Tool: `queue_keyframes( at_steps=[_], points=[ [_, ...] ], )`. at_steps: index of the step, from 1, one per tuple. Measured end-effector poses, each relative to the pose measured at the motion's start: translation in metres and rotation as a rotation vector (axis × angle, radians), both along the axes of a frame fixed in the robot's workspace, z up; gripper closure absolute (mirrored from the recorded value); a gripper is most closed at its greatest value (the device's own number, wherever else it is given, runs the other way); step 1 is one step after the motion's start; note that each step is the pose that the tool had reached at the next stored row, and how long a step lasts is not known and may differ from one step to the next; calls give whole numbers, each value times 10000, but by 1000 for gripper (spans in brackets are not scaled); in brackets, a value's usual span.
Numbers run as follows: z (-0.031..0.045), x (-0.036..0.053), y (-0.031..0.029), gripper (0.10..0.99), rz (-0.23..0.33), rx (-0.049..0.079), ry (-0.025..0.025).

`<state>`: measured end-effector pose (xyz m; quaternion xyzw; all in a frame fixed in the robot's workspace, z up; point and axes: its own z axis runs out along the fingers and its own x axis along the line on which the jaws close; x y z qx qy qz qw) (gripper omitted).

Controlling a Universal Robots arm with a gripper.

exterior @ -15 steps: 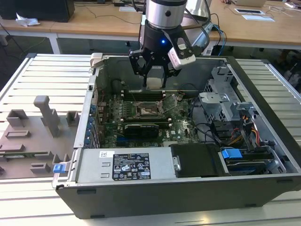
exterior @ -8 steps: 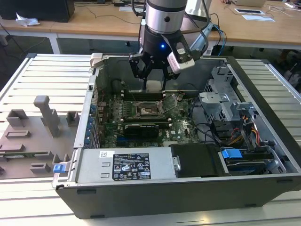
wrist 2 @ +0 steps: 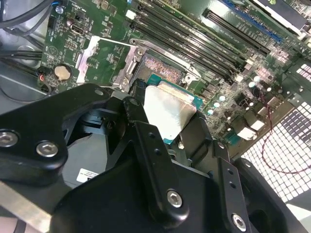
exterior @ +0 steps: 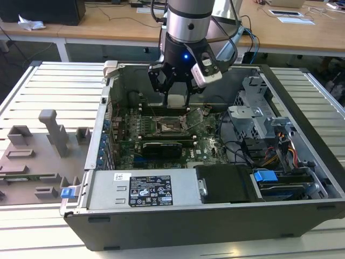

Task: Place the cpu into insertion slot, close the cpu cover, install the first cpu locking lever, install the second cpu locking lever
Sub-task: 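Place the cpu into insertion slot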

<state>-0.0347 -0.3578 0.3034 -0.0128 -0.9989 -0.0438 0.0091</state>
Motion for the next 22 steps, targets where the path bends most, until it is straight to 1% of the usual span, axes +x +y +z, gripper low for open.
queue_keyframes(
  at_steps=[7, 15, 22],
  points=[
    [-96, 0, 0, 541, 0, 0, 0],
    [-189, 0, 0, 541, 0, 1, 0],
    [-255, 0, 0, 541, 1, 1, 0]
  ],
)
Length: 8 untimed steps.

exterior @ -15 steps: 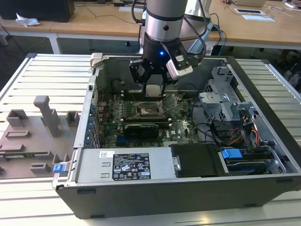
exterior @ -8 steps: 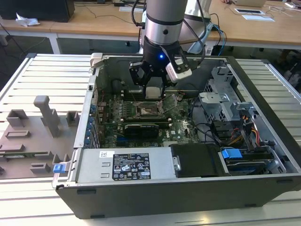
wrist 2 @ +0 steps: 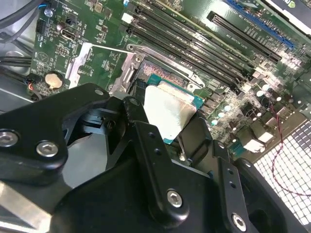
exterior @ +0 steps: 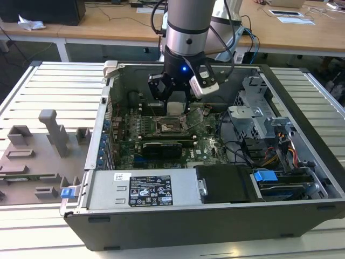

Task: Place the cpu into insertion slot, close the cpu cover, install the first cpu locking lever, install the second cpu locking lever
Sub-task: 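Place the cpu into insertion slot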

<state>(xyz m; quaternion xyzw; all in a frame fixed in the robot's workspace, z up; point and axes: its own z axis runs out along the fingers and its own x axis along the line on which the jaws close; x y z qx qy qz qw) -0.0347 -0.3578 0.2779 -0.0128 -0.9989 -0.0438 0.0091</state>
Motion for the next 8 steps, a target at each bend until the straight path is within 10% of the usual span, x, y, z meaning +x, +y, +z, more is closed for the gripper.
queue_keyframes(
  at_steps=[8],
  points=[
    [-90, 0, 0, 541, 0, -1, 1]
  ],
)
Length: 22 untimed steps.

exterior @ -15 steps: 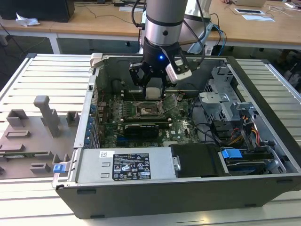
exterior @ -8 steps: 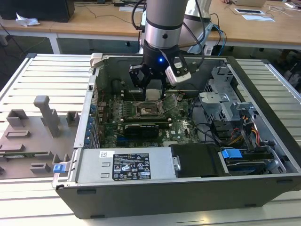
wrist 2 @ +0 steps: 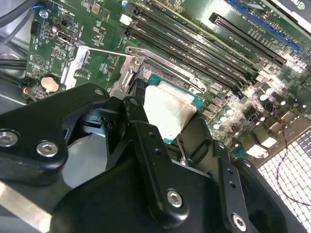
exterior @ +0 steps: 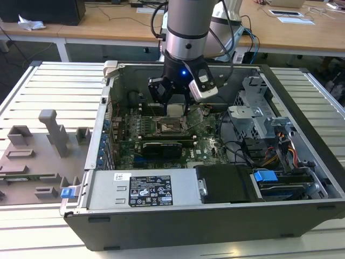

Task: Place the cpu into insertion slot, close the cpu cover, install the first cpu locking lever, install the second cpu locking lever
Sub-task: 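Place the cpu into insertion slot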

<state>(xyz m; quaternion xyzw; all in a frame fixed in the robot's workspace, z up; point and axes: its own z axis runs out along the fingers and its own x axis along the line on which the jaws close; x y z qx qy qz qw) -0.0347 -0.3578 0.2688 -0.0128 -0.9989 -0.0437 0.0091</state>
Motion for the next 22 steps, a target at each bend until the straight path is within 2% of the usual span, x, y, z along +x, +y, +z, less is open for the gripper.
queue_keyframes(
  at_steps=[11, 15, 17, 19, 22],
  points=[
    [-92, 0, 0, 541, 0, 1, 0],
    [-165, 0, 0, 541, -1, -3, 0],
    [-171, 1, 12, 541, -3, -104, 0],
    [-182, 9, 75, 541, -1, -374, 0],
    [-196, 16, 138, 541, -1, -476, 0]
  ],
)
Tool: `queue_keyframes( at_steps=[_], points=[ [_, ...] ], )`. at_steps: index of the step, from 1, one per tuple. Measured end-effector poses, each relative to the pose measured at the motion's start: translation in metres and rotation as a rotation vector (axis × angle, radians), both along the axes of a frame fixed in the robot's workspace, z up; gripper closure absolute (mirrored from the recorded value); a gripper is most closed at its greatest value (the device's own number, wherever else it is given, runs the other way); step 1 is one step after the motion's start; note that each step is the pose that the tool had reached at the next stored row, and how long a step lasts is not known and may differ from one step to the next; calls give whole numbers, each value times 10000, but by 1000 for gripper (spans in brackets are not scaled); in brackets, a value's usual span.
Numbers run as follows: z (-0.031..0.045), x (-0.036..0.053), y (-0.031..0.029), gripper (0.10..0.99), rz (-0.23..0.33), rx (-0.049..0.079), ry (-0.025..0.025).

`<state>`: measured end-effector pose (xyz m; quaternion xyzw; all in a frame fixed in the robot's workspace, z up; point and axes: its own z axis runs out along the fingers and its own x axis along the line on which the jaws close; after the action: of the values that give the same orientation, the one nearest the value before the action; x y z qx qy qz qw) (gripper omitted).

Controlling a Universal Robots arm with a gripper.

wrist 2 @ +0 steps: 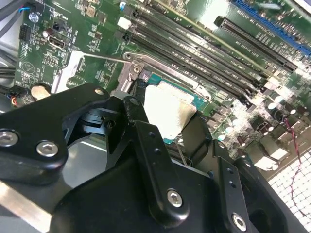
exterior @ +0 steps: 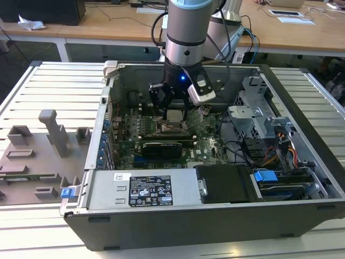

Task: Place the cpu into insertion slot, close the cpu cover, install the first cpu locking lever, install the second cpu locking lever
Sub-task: 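Place the cpu into insertion slot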

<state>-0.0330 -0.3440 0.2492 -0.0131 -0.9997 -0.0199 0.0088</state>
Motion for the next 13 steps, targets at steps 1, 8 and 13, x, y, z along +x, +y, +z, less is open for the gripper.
queue_keyframes(
  at_steps=[1, 8, 13],
  points=[
    [-3, 2, 14, 541, 0, -10, 0],
    [-15, 9, 49, 541, -15, -22, 0],
    [-16, 9, 49, 541, -471, -41, 1]
  ],
)
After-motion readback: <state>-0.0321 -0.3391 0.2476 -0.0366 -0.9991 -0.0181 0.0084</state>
